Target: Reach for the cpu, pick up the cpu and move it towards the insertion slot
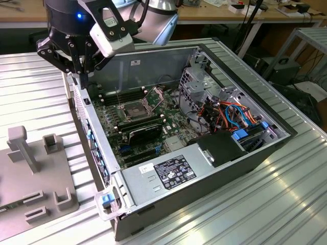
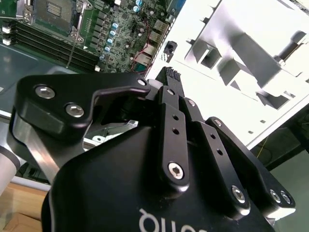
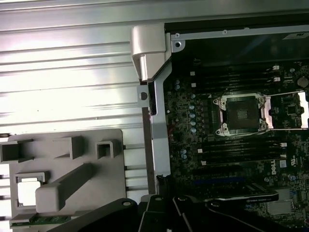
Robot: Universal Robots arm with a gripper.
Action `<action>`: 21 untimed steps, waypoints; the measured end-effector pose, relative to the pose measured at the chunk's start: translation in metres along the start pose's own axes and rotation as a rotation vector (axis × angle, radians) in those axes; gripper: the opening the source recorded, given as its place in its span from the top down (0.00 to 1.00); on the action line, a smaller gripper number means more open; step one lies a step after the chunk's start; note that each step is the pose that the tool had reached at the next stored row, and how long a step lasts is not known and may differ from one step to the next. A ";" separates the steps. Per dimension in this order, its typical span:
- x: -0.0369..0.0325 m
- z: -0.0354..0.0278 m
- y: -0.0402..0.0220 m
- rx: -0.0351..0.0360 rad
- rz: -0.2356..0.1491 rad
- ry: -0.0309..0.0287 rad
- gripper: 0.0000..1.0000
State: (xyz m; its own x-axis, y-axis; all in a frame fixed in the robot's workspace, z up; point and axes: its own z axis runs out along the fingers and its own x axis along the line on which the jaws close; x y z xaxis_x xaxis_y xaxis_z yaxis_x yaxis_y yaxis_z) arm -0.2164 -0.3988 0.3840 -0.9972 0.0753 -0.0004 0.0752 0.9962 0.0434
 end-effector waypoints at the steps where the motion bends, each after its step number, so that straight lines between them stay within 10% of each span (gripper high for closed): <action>1: 0.0009 0.0000 -0.0001 0.0000 0.000 0.0001 0.89; 21: 0.0290 0.0007 -0.0023 0.0001 0.000 0.0004 0.89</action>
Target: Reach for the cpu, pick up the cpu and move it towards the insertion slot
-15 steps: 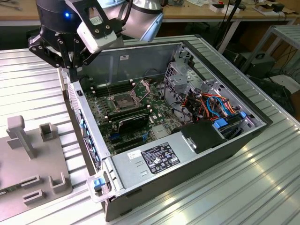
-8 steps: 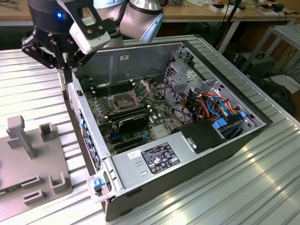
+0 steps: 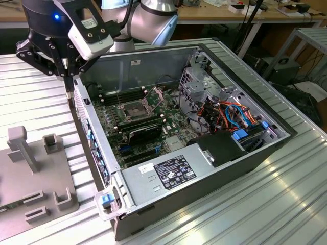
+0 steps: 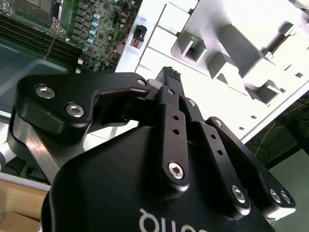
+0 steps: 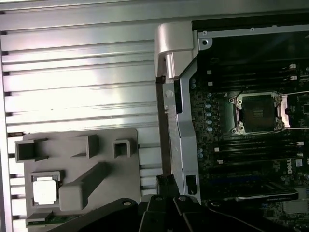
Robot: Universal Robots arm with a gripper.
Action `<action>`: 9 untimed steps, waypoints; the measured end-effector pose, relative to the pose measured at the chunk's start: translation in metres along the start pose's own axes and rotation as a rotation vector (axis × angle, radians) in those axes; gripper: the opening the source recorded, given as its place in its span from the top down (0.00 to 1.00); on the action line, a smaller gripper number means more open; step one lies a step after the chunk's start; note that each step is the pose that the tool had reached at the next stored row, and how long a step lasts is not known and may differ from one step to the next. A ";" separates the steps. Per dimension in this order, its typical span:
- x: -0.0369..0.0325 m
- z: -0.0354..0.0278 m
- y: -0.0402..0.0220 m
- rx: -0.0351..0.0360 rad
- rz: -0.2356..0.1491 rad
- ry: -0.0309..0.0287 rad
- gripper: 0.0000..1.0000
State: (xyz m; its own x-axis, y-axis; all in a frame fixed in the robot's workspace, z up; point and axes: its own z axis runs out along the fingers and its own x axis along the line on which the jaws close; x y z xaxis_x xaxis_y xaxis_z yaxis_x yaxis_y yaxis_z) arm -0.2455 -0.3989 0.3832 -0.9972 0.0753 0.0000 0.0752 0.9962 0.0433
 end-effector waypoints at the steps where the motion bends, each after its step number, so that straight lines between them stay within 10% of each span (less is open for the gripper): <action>1: 0.0023 0.0000 -0.0002 0.0000 0.000 0.0000 0.89; 9: 0.0210 0.0005 -0.0035 0.0000 0.000 0.0002 0.89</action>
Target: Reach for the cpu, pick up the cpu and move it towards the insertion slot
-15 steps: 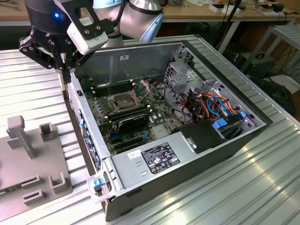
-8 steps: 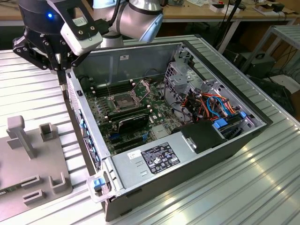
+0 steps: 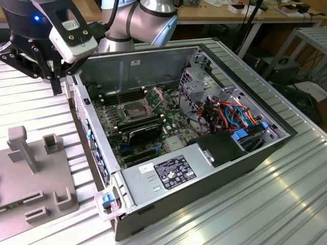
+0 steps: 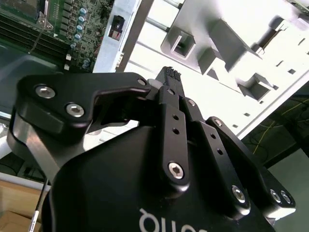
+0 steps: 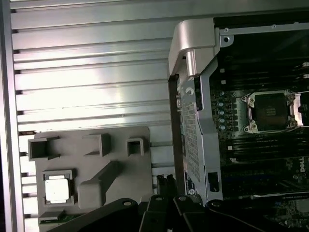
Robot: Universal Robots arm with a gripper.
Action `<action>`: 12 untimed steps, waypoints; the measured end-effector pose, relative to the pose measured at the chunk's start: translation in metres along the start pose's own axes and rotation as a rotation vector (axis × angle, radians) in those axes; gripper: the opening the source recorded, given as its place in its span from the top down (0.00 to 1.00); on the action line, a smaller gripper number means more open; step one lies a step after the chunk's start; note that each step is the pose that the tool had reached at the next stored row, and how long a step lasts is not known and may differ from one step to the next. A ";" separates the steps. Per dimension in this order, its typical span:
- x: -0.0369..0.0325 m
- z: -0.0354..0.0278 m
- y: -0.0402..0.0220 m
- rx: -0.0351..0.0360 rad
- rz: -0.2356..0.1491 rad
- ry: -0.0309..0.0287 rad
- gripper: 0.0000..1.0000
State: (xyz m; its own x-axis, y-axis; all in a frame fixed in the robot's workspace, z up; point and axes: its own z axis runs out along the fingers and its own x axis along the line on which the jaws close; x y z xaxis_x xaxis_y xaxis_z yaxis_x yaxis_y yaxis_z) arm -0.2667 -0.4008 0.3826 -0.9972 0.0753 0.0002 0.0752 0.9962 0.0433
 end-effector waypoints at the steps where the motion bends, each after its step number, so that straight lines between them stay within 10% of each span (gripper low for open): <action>1: 0.0014 0.0000 -0.0005 0.0001 0.000 0.0001 0.89; 12: 0.0093 0.0002 -0.0042 0.0001 0.000 0.0012 0.89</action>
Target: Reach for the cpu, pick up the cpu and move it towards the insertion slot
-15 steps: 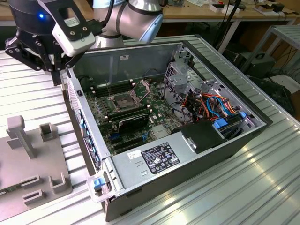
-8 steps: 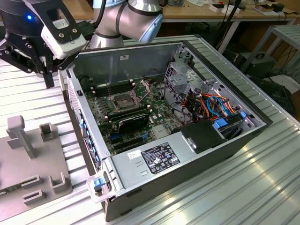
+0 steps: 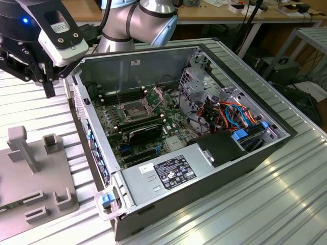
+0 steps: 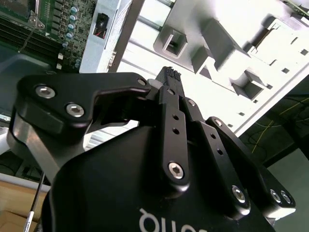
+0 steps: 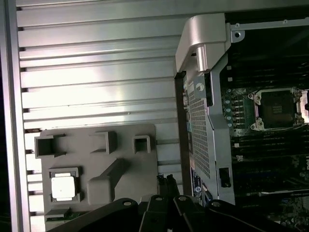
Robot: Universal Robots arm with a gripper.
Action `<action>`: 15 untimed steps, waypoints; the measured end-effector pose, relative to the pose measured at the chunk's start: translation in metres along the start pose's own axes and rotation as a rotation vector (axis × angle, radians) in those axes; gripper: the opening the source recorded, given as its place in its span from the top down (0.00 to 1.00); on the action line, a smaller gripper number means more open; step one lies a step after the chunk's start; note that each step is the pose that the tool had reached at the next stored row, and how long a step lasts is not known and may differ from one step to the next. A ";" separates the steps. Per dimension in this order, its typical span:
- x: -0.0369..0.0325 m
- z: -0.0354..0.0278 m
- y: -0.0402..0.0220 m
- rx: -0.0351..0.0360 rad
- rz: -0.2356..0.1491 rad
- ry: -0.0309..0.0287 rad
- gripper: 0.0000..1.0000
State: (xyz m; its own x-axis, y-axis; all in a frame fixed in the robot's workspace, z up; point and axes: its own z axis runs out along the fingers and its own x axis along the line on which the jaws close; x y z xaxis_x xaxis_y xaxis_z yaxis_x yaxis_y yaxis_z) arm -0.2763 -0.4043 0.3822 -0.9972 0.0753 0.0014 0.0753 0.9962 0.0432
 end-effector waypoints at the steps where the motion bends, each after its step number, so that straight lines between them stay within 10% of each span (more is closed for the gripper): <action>1: 0.0000 0.0000 0.0000 0.0000 0.000 0.0000 0.89; 15: 0.0040 -0.0001 -0.0035 0.0000 0.000 0.0000 0.89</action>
State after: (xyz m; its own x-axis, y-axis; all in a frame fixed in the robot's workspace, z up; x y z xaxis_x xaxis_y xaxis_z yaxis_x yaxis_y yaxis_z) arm -0.2806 -0.4075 0.3822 -0.9972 0.0753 0.0014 0.0753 0.9962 0.0432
